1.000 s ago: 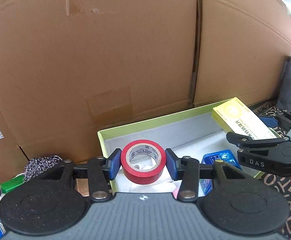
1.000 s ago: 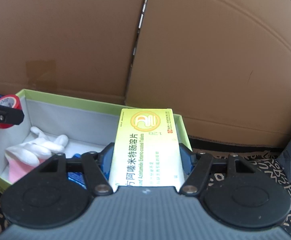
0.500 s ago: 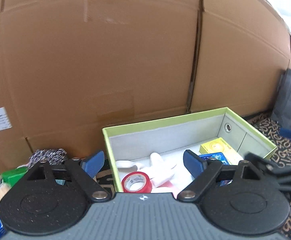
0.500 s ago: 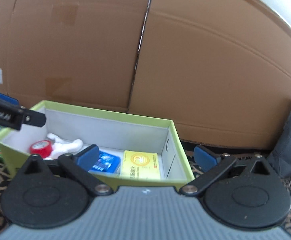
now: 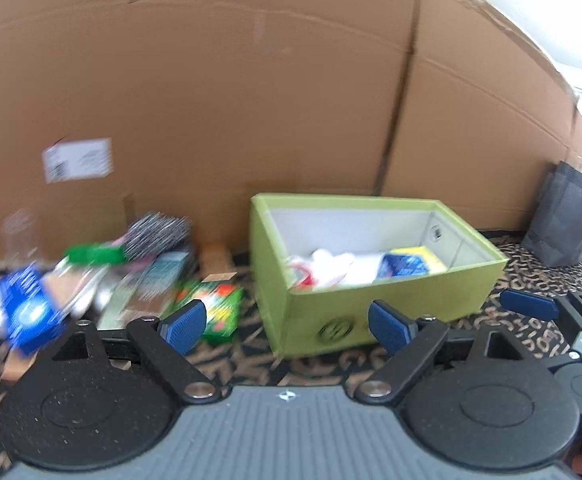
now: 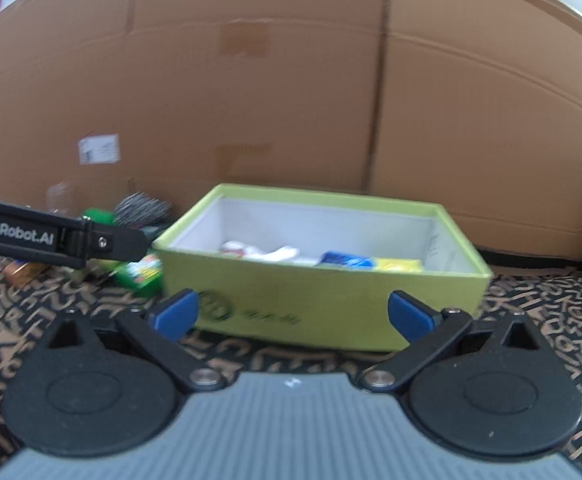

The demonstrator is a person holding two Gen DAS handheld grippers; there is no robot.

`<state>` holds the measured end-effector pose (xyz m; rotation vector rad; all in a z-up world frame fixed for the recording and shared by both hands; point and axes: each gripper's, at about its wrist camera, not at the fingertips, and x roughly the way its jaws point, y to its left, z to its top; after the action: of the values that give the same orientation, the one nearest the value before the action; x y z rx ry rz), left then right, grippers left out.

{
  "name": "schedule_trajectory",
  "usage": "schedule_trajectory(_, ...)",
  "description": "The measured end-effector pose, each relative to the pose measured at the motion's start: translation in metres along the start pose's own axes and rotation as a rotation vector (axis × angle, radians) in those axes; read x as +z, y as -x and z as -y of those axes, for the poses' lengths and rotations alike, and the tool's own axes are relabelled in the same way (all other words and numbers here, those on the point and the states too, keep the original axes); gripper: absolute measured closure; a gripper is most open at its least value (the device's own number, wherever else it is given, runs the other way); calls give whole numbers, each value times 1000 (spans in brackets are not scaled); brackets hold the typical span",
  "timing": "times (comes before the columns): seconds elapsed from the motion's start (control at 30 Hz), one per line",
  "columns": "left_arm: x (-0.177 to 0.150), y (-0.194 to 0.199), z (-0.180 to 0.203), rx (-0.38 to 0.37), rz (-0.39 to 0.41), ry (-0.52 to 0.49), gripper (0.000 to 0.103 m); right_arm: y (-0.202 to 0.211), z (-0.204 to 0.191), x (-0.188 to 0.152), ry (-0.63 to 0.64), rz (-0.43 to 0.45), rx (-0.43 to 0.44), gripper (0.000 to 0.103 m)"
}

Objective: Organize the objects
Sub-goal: 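Grasp the copper box with the left tool while the right grasps the blue medicine box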

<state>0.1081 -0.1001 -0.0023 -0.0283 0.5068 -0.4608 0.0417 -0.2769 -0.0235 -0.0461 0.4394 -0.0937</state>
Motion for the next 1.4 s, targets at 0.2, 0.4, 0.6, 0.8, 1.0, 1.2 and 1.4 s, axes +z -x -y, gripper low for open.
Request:
schedule_trajectory(0.2, -32, 28, -40, 105, -25, 88, 12, -3, -43, -16, 8, -56, 115, 0)
schedule_trajectory(0.4, -53, 48, -90, 202, -49, 165, 12, -13, -85, -18, 30, -99, 216, 0)
schedule_trajectory(0.6, -50, 62, -136, 264, -20, 219, 12, -25, -131, -2, 102, -85, 301, 0)
schedule_trajectory(0.8, -36, 67, -176, 307, 5, 254, 12, -58, -173, 19, 169, -77, 392, 1)
schedule_trajectory(1.0, -30, 70, -205, 309, 13, 298, 12, -101, -214, 38, 231, -85, 458, 8)
schedule_trajectory(1.2, -32, 70, -222, 292, 11, 340, 12, -145, -246, 48, 214, -118, 487, 13)
schedule_trajectory(1.4, -28, 63, -229, 245, 2, 369, 12, -160, -245, 44, 186, -140, 463, 46)
